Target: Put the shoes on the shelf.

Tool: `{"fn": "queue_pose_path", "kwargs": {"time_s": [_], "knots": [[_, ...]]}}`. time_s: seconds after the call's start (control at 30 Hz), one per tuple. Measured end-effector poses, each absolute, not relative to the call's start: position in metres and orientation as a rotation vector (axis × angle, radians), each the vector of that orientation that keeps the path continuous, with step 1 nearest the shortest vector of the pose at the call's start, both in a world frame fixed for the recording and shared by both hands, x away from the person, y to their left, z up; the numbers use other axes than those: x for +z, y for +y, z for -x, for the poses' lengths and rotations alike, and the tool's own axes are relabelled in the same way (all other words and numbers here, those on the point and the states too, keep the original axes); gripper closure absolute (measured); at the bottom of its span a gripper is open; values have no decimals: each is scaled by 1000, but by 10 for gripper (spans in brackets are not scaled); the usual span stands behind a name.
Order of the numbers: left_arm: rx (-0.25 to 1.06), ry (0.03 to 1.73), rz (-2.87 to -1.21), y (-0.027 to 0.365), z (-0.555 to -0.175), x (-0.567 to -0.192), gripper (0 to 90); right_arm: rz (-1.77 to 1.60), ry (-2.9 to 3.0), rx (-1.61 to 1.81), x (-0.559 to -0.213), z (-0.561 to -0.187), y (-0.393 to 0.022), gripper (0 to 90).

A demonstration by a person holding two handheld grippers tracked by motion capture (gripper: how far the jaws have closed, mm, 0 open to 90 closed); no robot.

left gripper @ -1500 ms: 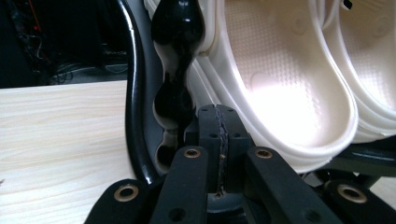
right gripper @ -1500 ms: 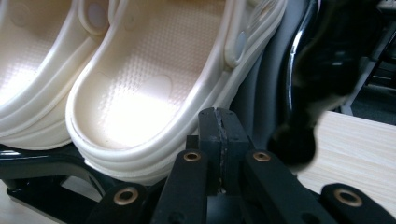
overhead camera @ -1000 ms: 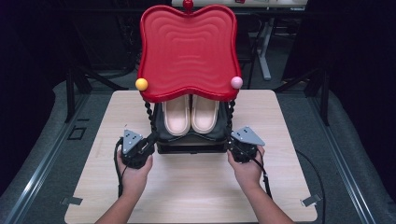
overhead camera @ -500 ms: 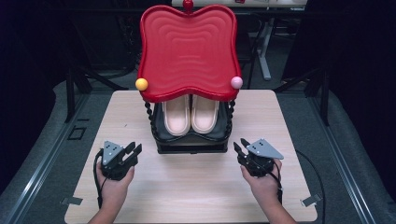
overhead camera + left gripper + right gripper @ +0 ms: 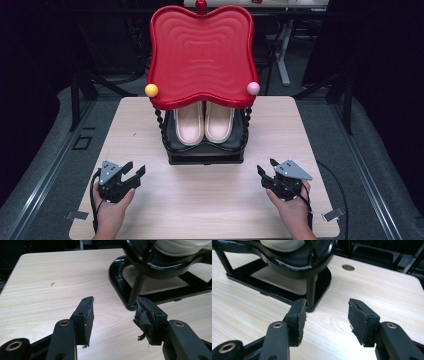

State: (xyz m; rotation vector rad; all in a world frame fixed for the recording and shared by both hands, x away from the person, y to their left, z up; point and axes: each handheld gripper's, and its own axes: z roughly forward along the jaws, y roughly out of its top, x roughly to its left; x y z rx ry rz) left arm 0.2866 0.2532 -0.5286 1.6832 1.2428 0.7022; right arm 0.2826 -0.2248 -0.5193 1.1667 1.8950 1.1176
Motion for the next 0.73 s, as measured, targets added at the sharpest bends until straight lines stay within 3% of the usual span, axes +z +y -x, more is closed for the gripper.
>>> {"fn": "queue_pose_path", "kwargs": {"time_s": [0.73], "knots": [[682, 1288, -1685, 264, -294, -546, 480, -1212, 1917, 1063, -546, -290, -239, 467]]}}
